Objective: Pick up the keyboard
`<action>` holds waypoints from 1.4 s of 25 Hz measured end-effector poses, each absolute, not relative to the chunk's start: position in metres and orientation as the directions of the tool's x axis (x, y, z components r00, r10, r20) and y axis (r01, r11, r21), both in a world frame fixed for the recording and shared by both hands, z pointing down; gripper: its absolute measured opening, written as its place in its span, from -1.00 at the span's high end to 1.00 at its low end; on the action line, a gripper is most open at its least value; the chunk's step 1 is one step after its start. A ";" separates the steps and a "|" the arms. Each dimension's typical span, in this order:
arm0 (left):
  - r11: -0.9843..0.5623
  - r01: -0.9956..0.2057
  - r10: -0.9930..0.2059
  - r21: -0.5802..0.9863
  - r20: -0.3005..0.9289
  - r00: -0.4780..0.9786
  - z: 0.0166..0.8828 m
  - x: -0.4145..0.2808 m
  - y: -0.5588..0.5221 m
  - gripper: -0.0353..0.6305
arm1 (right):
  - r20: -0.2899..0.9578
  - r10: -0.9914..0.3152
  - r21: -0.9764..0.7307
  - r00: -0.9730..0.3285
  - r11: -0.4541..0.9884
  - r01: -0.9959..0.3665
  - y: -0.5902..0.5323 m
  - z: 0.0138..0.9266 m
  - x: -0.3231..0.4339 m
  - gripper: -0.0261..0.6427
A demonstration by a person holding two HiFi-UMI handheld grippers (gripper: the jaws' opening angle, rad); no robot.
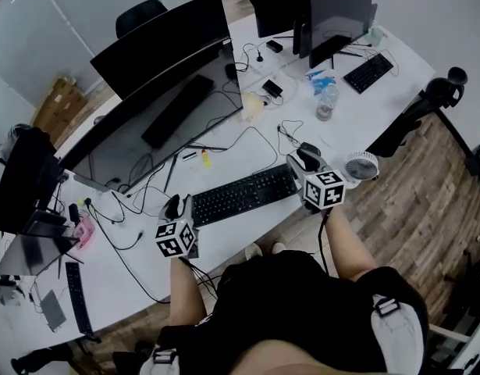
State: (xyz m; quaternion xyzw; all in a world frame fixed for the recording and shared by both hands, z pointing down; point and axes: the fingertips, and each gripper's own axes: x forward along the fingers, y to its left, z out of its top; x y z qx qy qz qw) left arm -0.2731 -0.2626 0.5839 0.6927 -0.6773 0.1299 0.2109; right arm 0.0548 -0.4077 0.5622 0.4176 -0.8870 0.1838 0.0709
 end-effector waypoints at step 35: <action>0.160 -0.867 -0.554 0.472 0.770 0.317 0.806 -0.328 -0.235 0.11 | 0.694 -0.472 -0.400 -0.544 0.376 -0.836 -0.426 0.782 0.047 0.37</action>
